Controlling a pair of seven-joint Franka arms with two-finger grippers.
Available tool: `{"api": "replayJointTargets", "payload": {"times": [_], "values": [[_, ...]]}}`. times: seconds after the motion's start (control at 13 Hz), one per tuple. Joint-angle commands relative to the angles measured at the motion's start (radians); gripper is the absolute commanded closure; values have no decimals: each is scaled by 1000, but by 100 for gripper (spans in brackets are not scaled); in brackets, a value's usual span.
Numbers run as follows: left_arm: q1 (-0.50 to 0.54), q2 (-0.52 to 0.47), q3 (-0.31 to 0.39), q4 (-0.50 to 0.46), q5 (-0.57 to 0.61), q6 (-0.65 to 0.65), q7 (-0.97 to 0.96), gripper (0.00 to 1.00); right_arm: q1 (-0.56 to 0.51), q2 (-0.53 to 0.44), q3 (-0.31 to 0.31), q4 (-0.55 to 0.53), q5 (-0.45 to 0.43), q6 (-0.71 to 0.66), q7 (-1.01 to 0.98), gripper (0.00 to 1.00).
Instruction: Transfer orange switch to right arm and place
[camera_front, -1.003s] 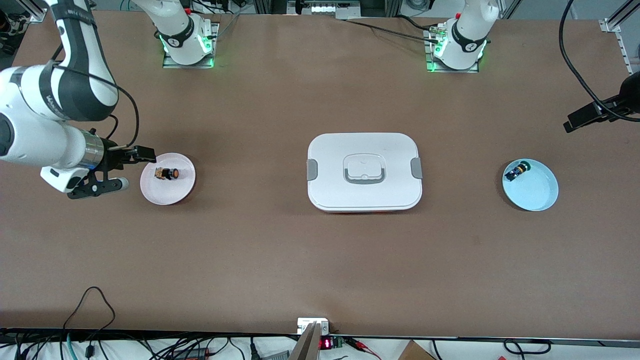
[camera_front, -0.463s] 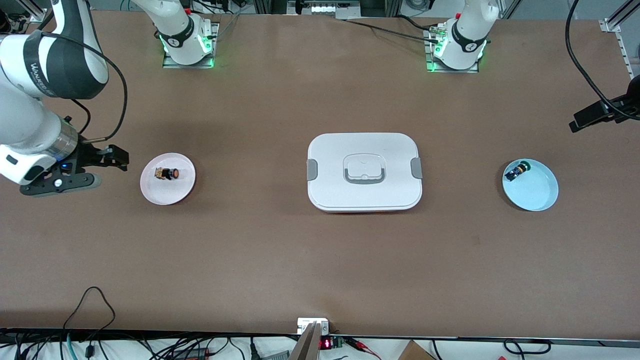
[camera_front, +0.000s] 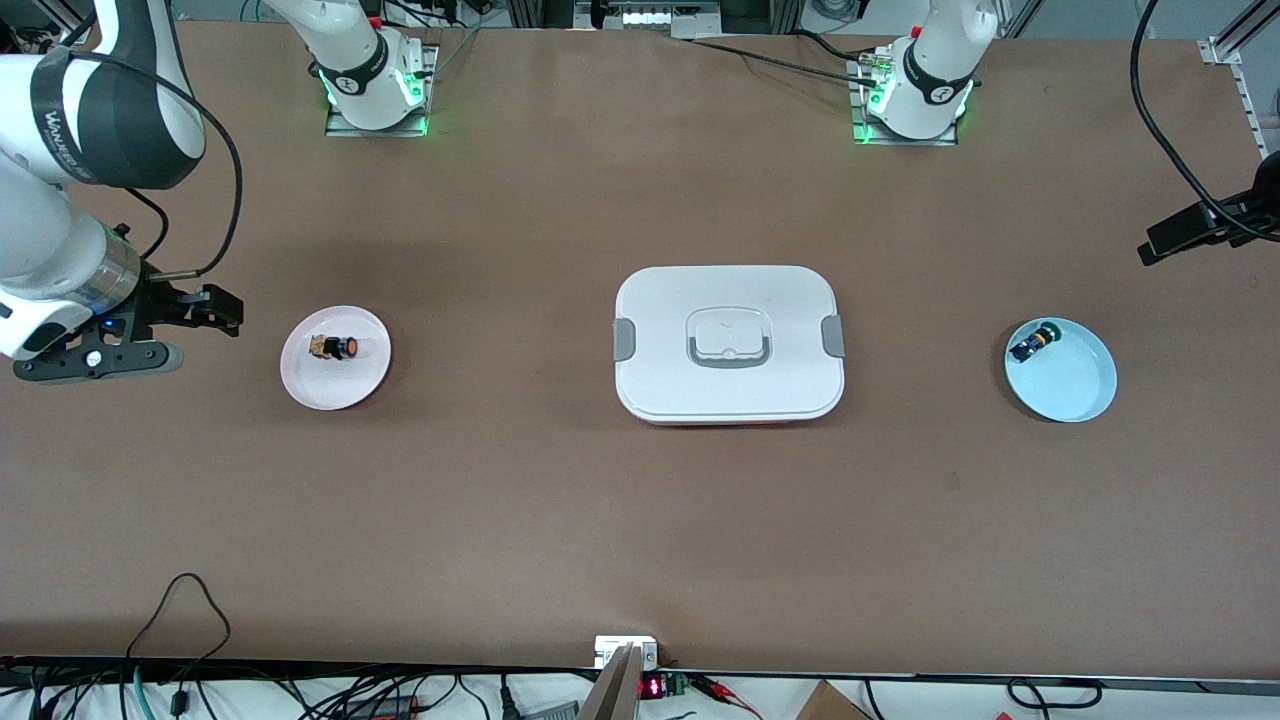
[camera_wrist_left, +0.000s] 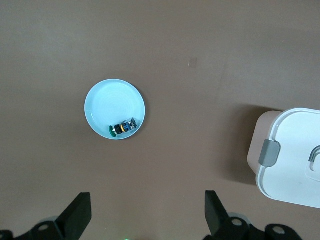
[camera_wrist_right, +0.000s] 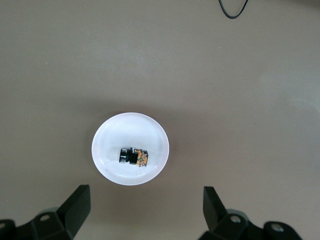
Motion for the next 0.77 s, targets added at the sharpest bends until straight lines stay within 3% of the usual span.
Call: {"api": "replayJointTargets", "payload": {"times": [0.0,0.46,0.69], "values": [[8,7,-5,29,10,-19,20,0,-6,-36,0,-30,9,-18,-15,0],[29,6,-5,22,10,1,23,0,-46,-96,-3,-56,60,1,-7,0],[34,9,-5,19,8,41,21,0,-75,-96,-10,-27,171,-5,71,0]]}}
